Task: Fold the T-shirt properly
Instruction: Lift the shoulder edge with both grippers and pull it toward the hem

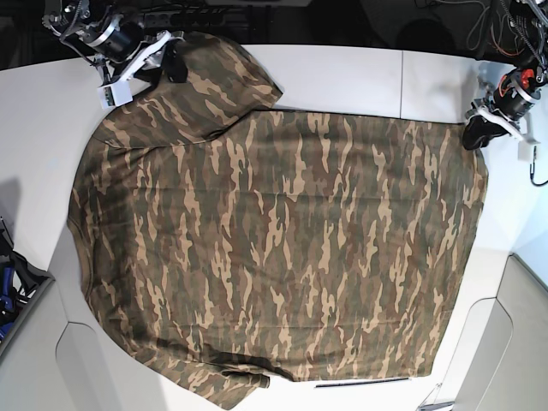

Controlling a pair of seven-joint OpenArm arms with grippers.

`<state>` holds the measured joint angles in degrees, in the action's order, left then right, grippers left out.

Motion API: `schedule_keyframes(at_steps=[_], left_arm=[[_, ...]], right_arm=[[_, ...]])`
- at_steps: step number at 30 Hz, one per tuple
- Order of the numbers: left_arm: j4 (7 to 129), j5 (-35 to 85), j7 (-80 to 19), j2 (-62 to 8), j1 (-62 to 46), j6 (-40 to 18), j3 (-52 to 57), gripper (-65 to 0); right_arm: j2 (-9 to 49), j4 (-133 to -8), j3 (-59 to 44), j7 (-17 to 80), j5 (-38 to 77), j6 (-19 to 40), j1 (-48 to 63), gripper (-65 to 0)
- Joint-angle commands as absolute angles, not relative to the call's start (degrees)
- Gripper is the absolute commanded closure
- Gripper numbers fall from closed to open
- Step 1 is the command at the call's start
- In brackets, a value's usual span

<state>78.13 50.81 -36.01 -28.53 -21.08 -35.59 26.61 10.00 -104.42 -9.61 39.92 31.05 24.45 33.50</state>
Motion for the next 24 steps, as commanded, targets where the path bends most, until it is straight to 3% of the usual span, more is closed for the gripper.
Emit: schedule_keyframes(at_steps=[1, 2, 6, 17, 24], left_arm=[[78.6, 51.0, -36.2, -29.5, -21.1, -35.8, 26.9, -0.2], [78.6, 51.0, -36.2, -29.6, -21.1, -35.8, 26.9, 0.0], [79.0, 52.0, -36.2, -29.6, -20.8, -40.0, 27.8, 0.0], [82.9, 55.9, -36.2, -29.9, -20.1, -40.0, 31.2, 0.0], [82.9, 54.1, -36.2, -29.9, -13.2, -40.0, 31.2, 0.0]], right_arm=[[10.3, -105.1, -9.7, 39.0, 31.7, 24.8, 33.7, -3.0], [10.3, -105.1, -9.7, 39.1, 31.7, 24.9, 33.7, 0.0], [10.2, -105.4, -9.7, 39.5, 32.1, 24.9, 33.3, 0.0], [8.5, -113.2, -12.6, 42.6, 33.0, 24.9, 27.0, 0.0], [8.5, -113.6, -16.6, 42.7, 32.8, 24.9, 20.1, 0.0]])
